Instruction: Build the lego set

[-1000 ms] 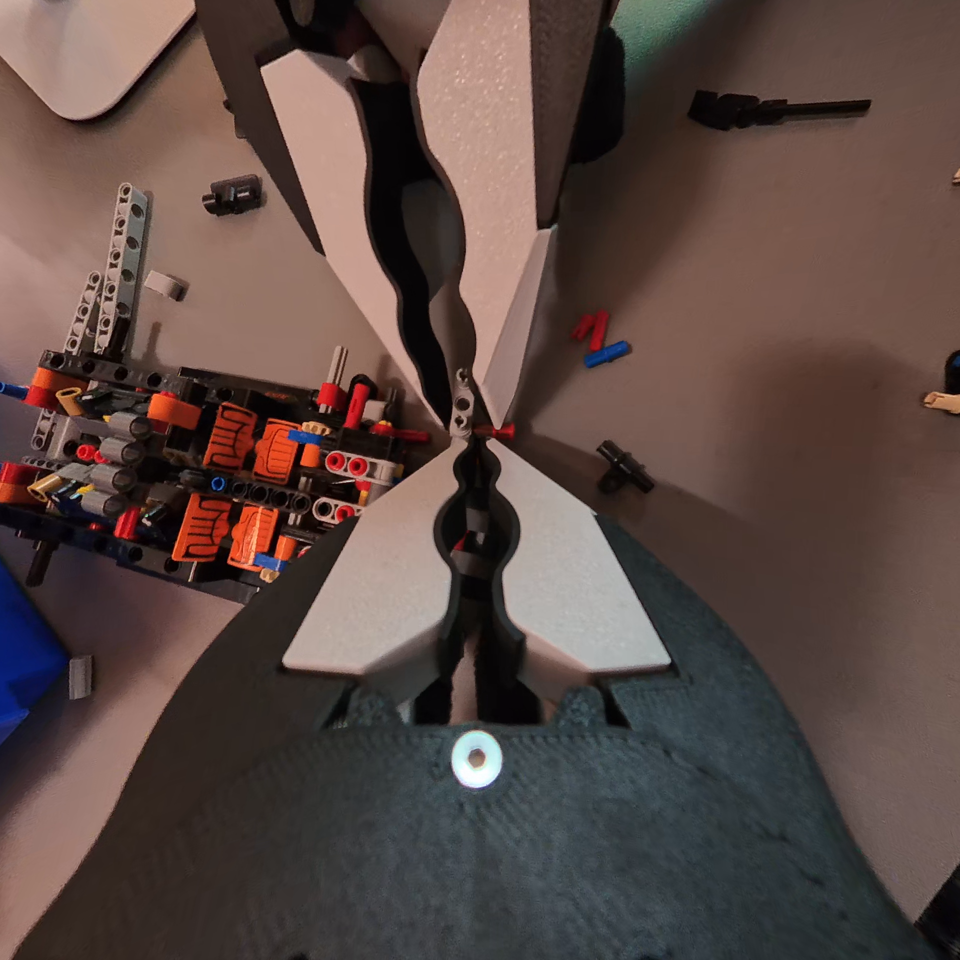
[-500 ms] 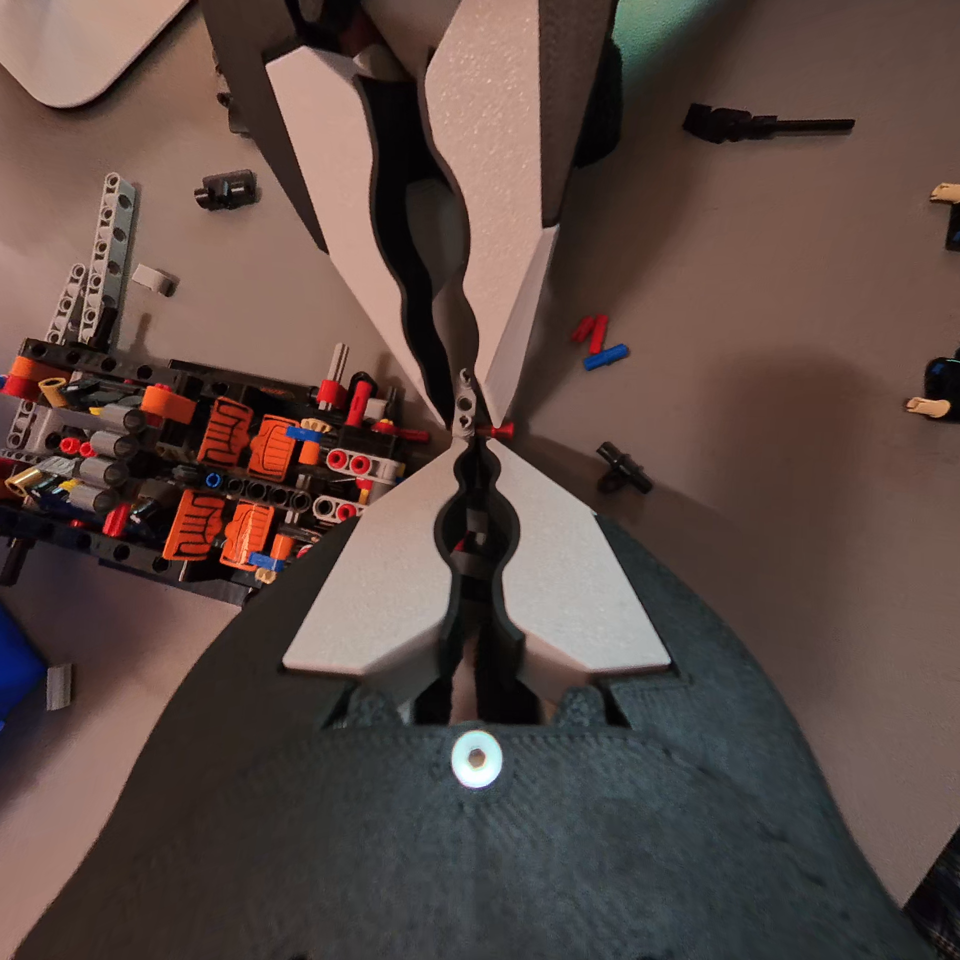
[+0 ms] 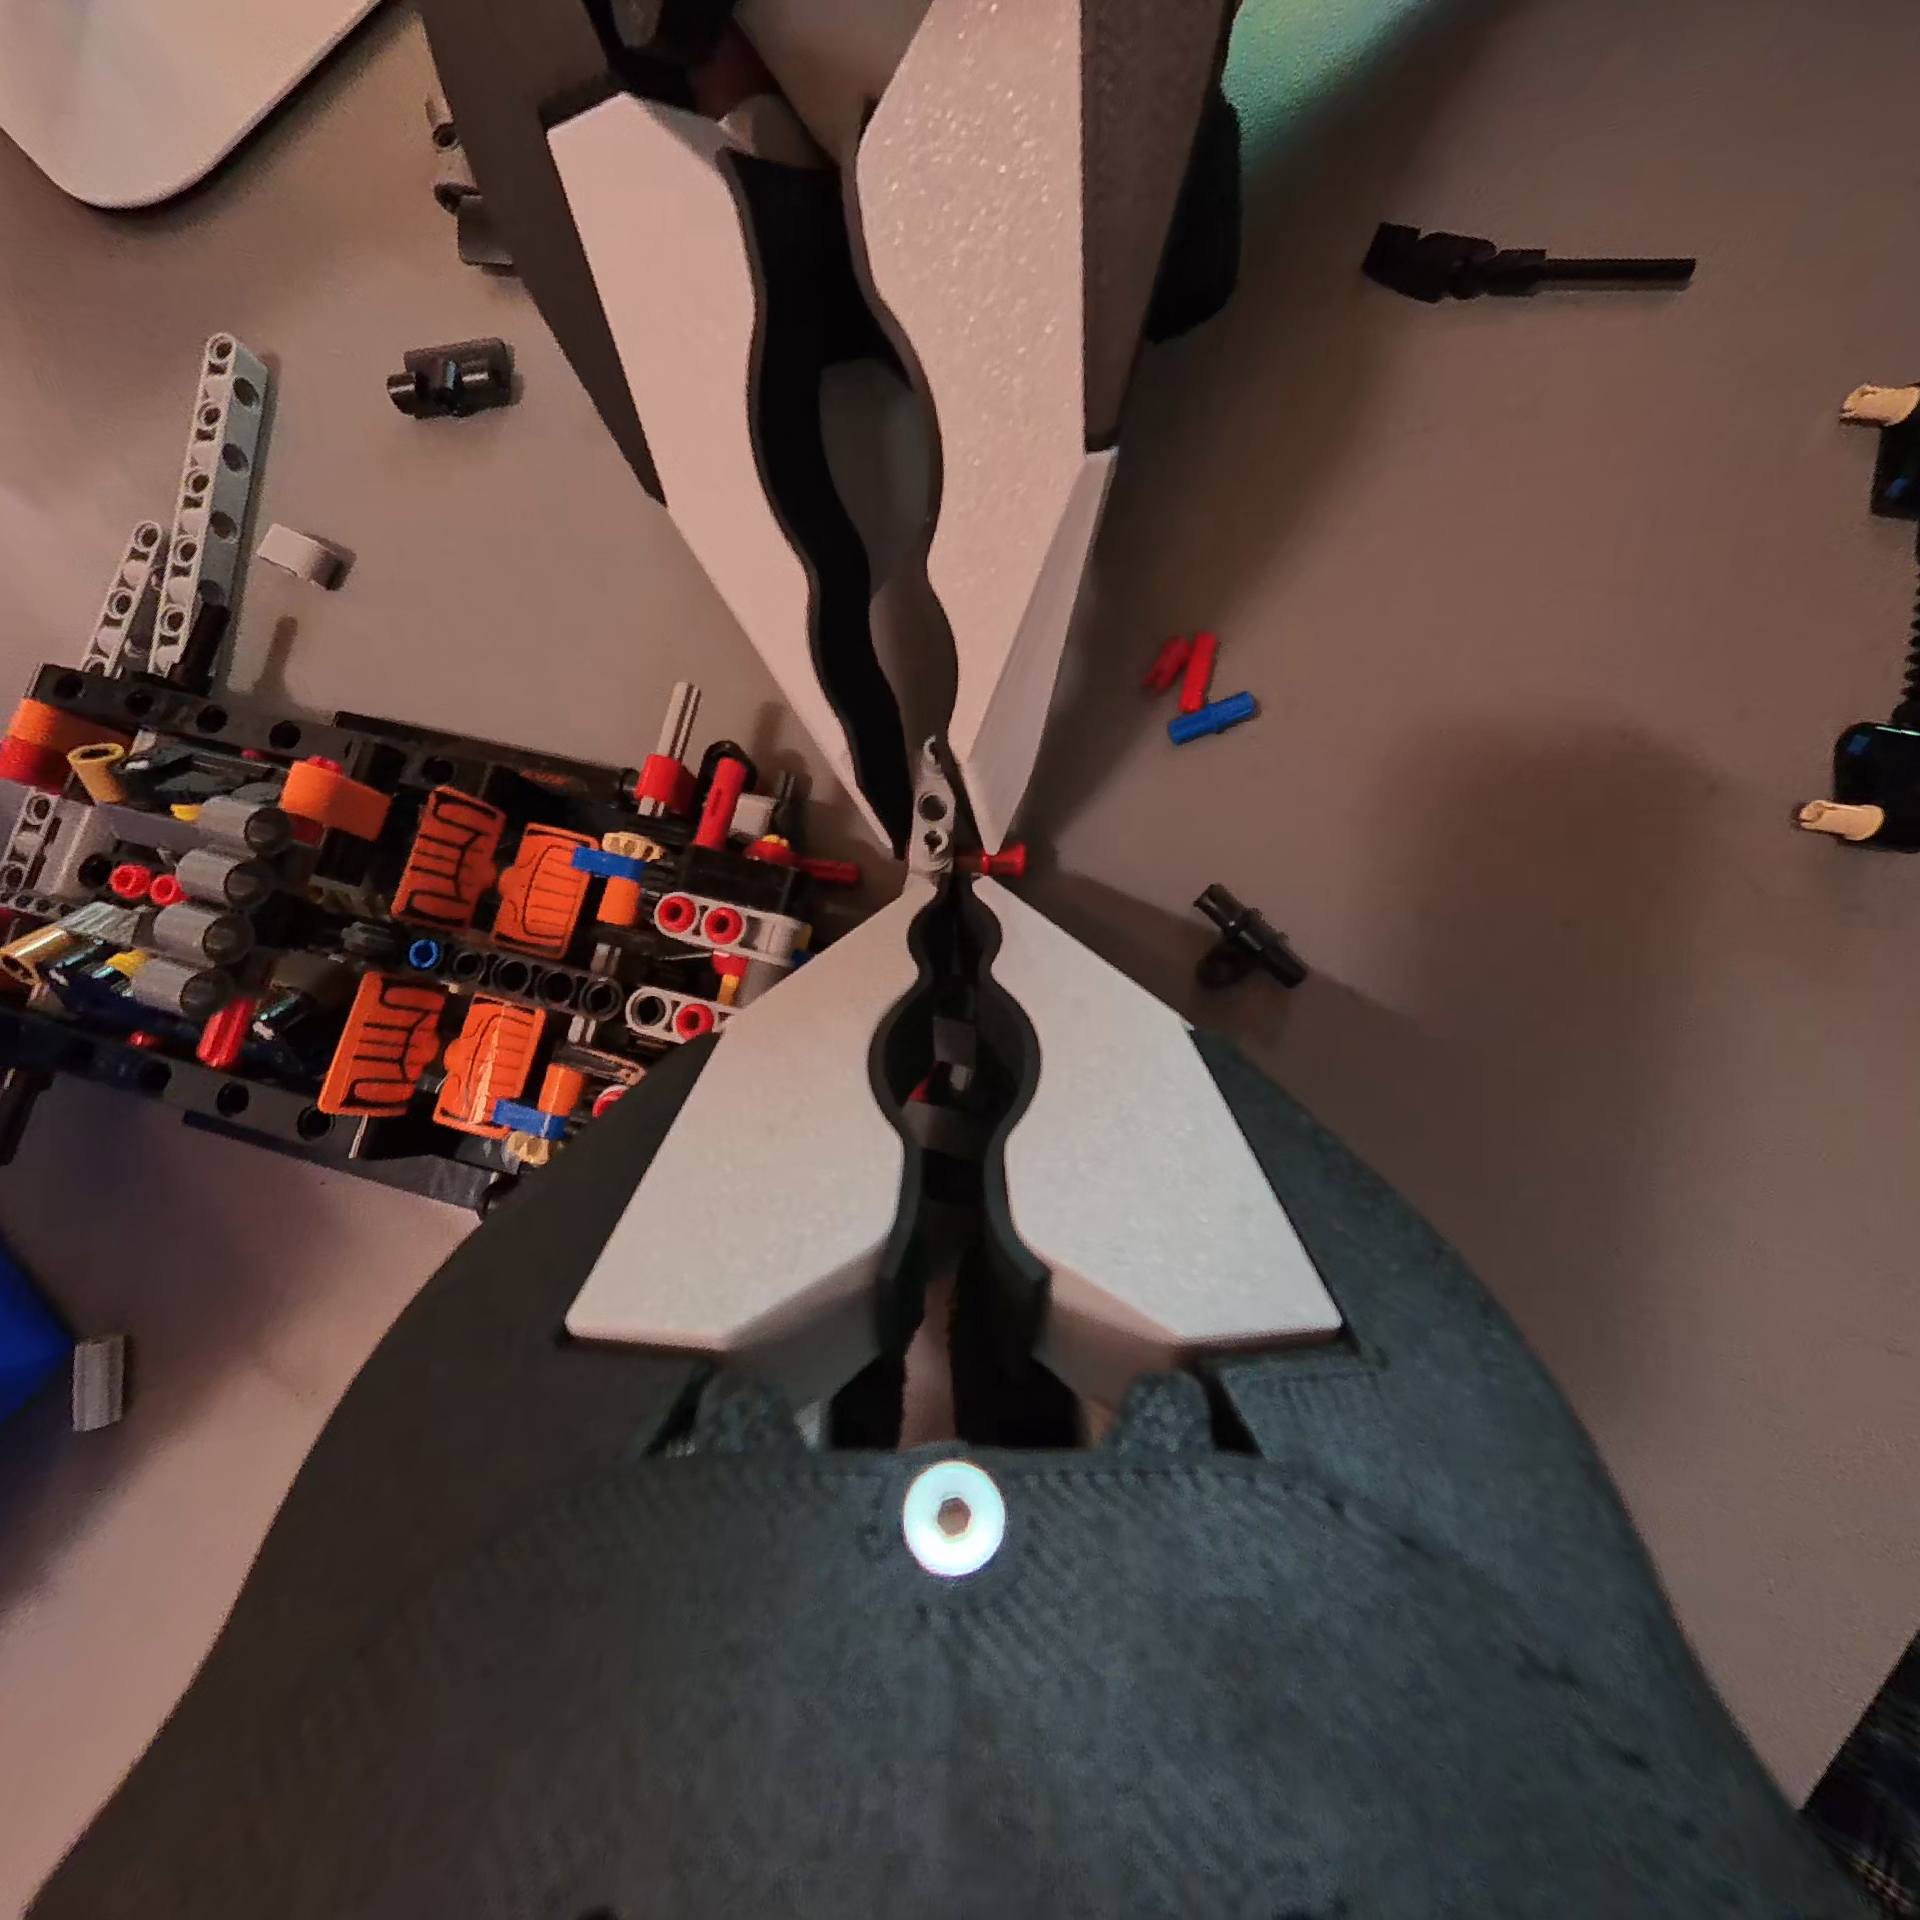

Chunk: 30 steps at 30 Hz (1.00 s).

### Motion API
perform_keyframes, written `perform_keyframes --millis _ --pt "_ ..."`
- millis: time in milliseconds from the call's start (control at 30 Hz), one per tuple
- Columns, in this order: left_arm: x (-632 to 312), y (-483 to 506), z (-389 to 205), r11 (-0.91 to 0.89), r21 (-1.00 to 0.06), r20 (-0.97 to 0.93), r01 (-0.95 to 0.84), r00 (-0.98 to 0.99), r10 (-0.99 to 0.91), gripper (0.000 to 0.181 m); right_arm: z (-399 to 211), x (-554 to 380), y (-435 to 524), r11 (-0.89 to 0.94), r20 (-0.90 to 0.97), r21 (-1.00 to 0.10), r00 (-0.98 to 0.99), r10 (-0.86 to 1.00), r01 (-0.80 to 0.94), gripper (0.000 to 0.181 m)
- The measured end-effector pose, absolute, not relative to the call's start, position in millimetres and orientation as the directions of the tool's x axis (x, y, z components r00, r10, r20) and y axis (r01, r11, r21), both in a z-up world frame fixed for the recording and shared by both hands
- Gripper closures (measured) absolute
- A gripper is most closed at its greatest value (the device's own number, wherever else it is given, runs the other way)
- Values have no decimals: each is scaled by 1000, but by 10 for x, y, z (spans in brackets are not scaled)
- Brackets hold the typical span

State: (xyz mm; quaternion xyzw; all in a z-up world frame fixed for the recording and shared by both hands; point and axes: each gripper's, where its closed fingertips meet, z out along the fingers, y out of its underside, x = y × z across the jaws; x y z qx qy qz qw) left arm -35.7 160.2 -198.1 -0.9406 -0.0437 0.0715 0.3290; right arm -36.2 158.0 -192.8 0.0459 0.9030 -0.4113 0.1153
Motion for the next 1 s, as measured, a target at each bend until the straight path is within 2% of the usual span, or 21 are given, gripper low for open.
perform_keyframes --millis 33,133,467,1000 --pt "-356 1601 -1981 -778 -628 -106 34 986 129 181 -1927 -361 1579 656 -243 -734 -970 -13 175 170" --pt "-332 1632 -1963 -752 -659 -102 33 986 132 181 -1916 -340 1600 652 -302 -729 -953 -29 211 169" --pt "-300 1623 -1963 -742 -670 -123 21 983 139 170 -1933 -355 1631 657 -266 -733 -963 -41 174 168" --pt "-276 1632 -1964 -735 -678 -100 2 991 94 171 -1928 -328 1620 655 -248 -741 -967 -60 149 166"
